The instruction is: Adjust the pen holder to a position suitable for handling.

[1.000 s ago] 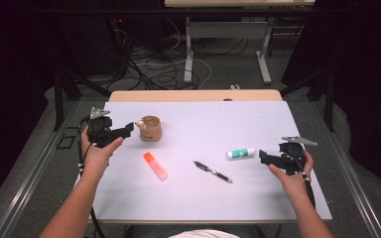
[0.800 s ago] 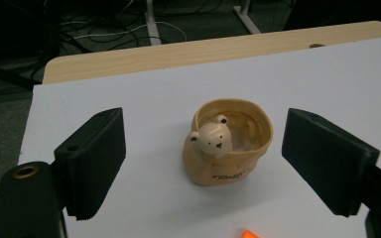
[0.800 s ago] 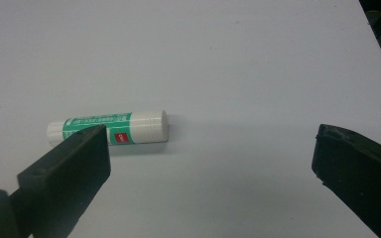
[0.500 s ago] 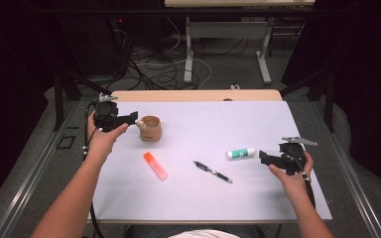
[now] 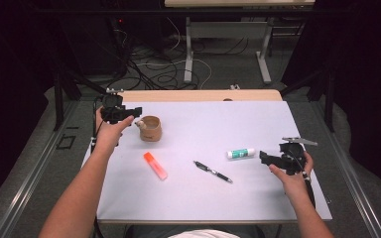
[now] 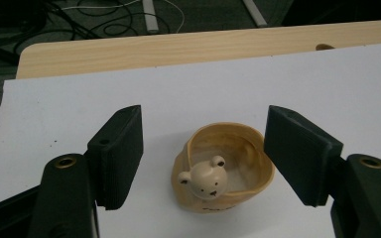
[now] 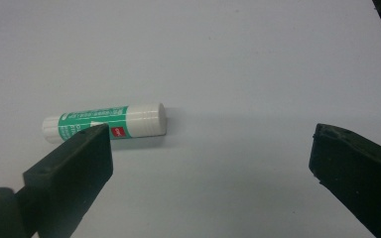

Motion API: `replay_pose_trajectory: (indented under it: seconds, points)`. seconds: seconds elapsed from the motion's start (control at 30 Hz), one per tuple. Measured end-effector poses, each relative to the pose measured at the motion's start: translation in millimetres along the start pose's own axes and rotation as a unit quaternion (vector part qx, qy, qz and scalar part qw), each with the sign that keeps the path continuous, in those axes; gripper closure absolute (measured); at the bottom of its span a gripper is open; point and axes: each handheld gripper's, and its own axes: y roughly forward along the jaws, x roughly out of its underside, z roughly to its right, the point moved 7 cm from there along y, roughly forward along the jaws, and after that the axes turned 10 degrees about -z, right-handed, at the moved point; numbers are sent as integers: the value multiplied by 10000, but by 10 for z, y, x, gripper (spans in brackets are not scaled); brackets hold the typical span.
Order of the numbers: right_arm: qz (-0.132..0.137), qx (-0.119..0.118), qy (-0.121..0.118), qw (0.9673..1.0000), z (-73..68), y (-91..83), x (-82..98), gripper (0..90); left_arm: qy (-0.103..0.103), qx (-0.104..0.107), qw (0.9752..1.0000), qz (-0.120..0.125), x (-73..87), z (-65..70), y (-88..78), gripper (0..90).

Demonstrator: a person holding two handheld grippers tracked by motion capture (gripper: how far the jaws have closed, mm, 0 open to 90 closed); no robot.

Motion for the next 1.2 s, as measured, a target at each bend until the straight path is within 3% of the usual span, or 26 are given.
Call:
replay_pose_trajectory:
  seconds: [0.17,0.37,0.6,0.8,1.2]
  points:
    - [-22,-14,65,10000,1,1,4,37,-119,-41,9998,-139,13,-23,120,335]
    - [-47,-27,59,10000,13,9,11,47,-349,106,9990,-248,47,-36,244,390]
    - [-101,-30,101,9999,14,18,22,62,-575,497,9949,-667,137,18,361,427]
    - [-99,-36,59,9999,15,32,24,63,-799,555,9931,-657,180,18,458,456]
    - [-138,-44,32,9999,13,42,33,64,-735,501,9925,-837,283,12,625,481]
